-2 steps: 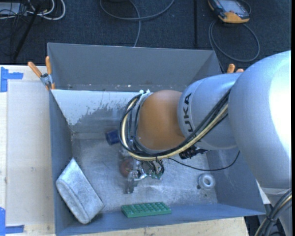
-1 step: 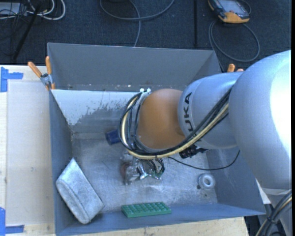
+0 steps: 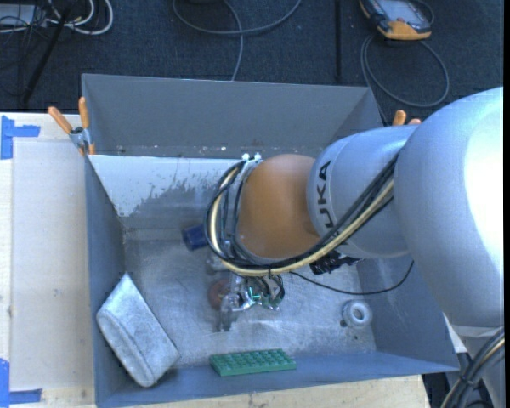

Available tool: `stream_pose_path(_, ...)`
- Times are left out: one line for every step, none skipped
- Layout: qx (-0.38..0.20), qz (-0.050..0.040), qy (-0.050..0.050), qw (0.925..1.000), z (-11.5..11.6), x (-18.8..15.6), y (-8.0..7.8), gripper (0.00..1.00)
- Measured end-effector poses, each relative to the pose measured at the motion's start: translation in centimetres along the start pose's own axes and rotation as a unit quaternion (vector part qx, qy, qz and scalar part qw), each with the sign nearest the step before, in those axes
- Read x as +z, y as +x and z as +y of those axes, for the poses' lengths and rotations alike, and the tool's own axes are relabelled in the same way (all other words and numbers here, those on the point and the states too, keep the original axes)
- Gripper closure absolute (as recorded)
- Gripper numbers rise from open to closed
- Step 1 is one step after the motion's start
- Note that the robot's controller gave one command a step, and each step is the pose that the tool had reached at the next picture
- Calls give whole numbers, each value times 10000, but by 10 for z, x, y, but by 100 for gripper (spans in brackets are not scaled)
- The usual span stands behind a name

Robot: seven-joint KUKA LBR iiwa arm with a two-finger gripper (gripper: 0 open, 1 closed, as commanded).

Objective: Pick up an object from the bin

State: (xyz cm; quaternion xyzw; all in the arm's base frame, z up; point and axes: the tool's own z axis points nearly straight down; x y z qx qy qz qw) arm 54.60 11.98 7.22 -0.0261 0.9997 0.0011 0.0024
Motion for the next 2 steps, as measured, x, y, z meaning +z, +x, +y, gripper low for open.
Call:
stream_pose_path(5, 4, -3, 10000, 1, -2, 0, 100)
stream_pose_path(-908, -11, 3, 9959, 16, -163, 23, 100)
